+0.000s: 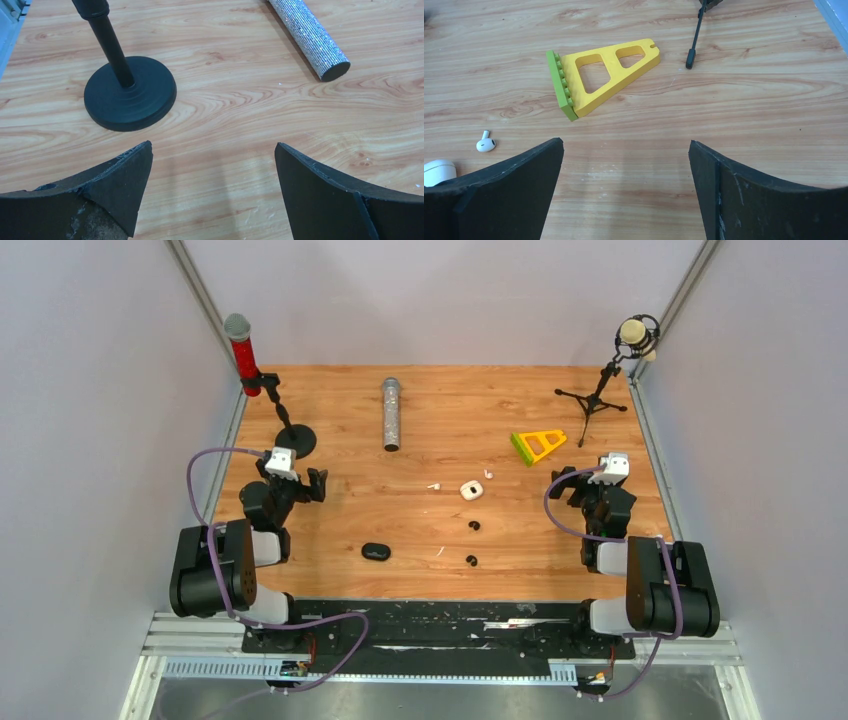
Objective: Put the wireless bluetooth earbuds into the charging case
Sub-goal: Pick up the charging case at the center of the board.
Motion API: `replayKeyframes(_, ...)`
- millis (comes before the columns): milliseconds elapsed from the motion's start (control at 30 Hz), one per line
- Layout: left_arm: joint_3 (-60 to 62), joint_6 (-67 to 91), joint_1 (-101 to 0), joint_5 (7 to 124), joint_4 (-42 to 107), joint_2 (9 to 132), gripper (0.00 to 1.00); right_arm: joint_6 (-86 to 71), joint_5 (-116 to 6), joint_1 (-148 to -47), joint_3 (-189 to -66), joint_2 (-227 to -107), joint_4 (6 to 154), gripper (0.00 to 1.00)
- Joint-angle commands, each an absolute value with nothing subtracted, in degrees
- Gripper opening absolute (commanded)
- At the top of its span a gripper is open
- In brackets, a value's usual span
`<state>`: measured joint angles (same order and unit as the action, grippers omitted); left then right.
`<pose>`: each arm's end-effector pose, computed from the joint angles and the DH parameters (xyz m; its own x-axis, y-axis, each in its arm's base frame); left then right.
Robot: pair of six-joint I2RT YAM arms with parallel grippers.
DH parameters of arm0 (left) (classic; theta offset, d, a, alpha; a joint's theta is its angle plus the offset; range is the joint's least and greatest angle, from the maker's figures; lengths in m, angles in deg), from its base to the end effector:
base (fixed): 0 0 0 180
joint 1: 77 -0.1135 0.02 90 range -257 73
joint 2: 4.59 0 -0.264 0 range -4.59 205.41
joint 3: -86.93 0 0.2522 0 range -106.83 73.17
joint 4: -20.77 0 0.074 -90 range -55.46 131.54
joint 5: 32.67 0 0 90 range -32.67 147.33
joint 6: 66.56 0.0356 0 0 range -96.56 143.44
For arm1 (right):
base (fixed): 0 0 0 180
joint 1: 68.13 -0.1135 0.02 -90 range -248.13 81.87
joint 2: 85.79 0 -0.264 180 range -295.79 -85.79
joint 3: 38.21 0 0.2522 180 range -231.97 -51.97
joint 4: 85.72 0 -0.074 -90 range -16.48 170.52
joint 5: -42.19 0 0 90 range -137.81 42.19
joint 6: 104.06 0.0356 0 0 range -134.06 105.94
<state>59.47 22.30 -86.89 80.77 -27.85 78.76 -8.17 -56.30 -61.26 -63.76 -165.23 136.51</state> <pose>0.2356 0.0267 0.1534 -0.1292 -0.0411 -0.9908 0.2286 0.9710 -0.0701 0.2262 -0.0220 0.1472 -0.2022 0.1266 -0.9711 -0.0045 0.9915 0.1302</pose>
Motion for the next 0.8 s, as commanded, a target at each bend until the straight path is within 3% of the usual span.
replayKeyframes(0, 58.0, 23.3, -86.7, 80.6, -29.7, 77.7, 1.0, -8.4, -55.9, -61.6, -64.7, -164.9, 138.2, 1.0)
replayKeyframes(200, 57.8, 23.3, -86.6, 81.2, -29.2, 77.4, 1.0, -8.7, -56.1, -61.6, -64.7, -164.6, 138.0, 1.0)
replayKeyframes(333, 53.8, 21.0, -88.2, 82.0, -19.9, 70.4, 1.0, -8.2, -54.4, -61.5, -66.7, -162.7, 134.4, 1.0)
replayKeyframes(433, 42.2, 20.7, -91.4, 87.3, 6.2, 68.3, 1.0, -8.3, -55.1, -61.6, -70.6, -159.0, 124.3, 1.0)
replayKeyframes(567, 25.7, 35.8, -89.6, 106.3, 37.0, 70.6, 0.93, -5.1, -55.5, -61.6, -76.1, -154.2, 112.0, 1.0)
replayKeyframes(667, 22.2, 52.0, -80.4, 103.9, 60.4, 68.1, 0.92, -3.5, -62.8, -61.6, -77.2, -151.0, 109.8, 1.0)
replayKeyframes(767, 20.5, 65.4, -71.0, 98.3, 72.6, 67.6, 0.93, -1.3, -69.9, -61.7, -78.7, -149.2, 108.0, 1.0)
